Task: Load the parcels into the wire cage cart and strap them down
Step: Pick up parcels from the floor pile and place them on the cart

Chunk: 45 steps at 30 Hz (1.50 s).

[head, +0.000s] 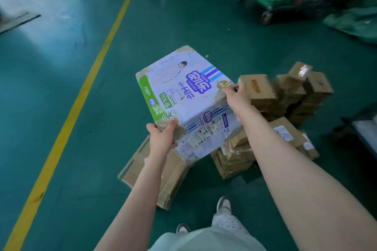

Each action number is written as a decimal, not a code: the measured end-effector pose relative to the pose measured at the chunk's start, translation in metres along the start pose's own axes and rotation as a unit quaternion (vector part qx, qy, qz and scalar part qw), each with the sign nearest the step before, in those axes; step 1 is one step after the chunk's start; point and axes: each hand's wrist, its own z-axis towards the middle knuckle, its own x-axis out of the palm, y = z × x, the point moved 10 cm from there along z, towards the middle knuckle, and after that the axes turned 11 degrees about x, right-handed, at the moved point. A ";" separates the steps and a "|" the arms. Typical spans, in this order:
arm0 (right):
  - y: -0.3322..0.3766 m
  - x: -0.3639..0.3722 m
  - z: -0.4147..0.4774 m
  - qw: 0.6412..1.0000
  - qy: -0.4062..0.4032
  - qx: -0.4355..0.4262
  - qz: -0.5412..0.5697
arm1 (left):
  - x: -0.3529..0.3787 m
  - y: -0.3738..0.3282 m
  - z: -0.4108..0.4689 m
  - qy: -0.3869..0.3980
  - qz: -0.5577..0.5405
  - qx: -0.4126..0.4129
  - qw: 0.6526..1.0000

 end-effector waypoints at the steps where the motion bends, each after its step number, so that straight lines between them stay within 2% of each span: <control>1: -0.001 -0.016 -0.001 1.000 -0.013 0.002 0.009 | 0.010 -0.007 -0.003 0.012 0.001 0.008 1.000; 6: -0.018 -0.108 -0.016 0.995 -0.079 0.015 0.066 | 0.075 -0.034 -0.026 0.086 0.034 0.054 0.994; 13: -0.081 -0.262 -0.049 0.973 -0.195 0.059 0.106 | 0.196 -0.040 -0.100 0.212 0.050 0.083 0.972; 22: -0.183 -0.459 -0.105 0.941 -0.306 0.128 0.072 | 0.356 -0.005 -0.250 0.350 0.050 0.038 0.934; 29: -0.227 -0.555 -0.128 0.915 -0.368 0.145 0.076 | 0.442 0.014 -0.314 0.413 0.045 0.017 0.910; 36: -0.253 -0.624 -0.116 0.886 -0.423 0.174 0.074 | 0.537 0.025 -0.337 0.460 0.062 0.000 0.886; 45: -0.228 -0.739 -0.043 0.859 -0.477 0.172 0.073 | 0.703 -0.006 -0.344 0.509 0.053 -0.012 0.859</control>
